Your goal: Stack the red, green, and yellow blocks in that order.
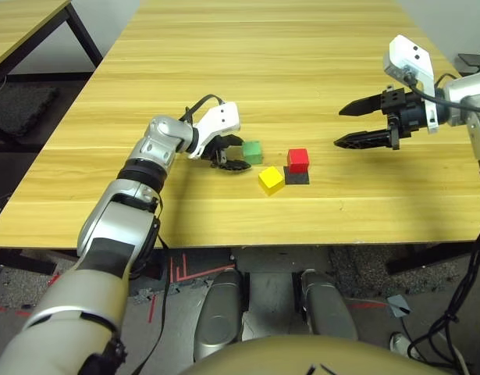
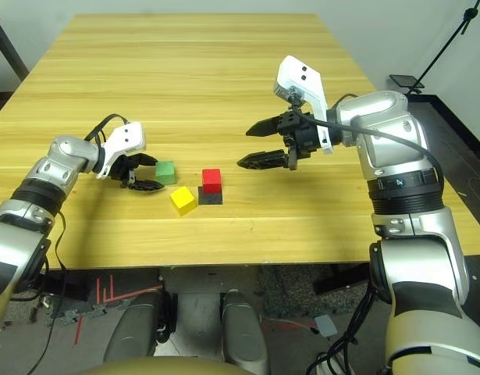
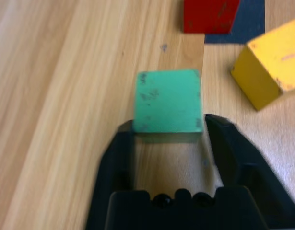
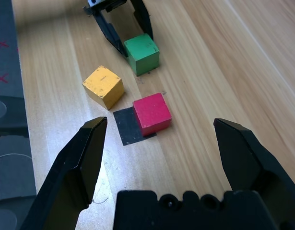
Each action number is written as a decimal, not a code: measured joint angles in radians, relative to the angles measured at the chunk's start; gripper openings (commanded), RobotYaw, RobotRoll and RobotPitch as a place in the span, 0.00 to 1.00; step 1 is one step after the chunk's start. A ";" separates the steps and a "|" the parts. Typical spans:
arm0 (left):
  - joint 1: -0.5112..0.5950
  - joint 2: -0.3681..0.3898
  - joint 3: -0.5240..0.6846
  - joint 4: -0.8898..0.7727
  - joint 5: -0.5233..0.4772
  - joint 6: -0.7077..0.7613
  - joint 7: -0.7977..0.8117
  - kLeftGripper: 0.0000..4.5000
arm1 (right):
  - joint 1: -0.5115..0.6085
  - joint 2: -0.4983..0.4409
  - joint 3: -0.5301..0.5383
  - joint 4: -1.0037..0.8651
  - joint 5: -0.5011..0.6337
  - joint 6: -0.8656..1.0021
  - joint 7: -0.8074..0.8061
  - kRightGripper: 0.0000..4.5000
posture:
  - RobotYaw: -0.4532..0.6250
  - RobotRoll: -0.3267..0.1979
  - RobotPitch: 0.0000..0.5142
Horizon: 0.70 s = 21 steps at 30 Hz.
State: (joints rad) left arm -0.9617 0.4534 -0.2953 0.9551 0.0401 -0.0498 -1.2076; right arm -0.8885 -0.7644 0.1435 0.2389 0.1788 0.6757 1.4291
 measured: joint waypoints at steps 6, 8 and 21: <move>-0.012 -0.016 0.022 -0.035 0.000 0.056 0.009 0.44 | 0.002 0.000 0.000 0.018 0.003 -0.001 -0.033 1.00 | 0.61 0.33 0.10; -0.012 -0.017 0.024 -0.078 0.000 0.097 0.005 0.44 | 0.009 0.000 -0.001 0.028 0.004 -0.002 -0.043 1.00 | 0.61 0.34 0.10; -0.025 -0.101 -0.012 -0.455 -0.030 0.467 -0.056 0.44 | 0.202 -0.075 -0.042 -0.011 0.065 0.017 -0.069 1.00 | 0.55 0.41 0.12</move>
State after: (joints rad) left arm -0.9864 0.3520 -0.3072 0.5002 0.0104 0.4176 -1.2633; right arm -0.6868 -0.8391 0.1015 0.2281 0.2437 0.6930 1.3604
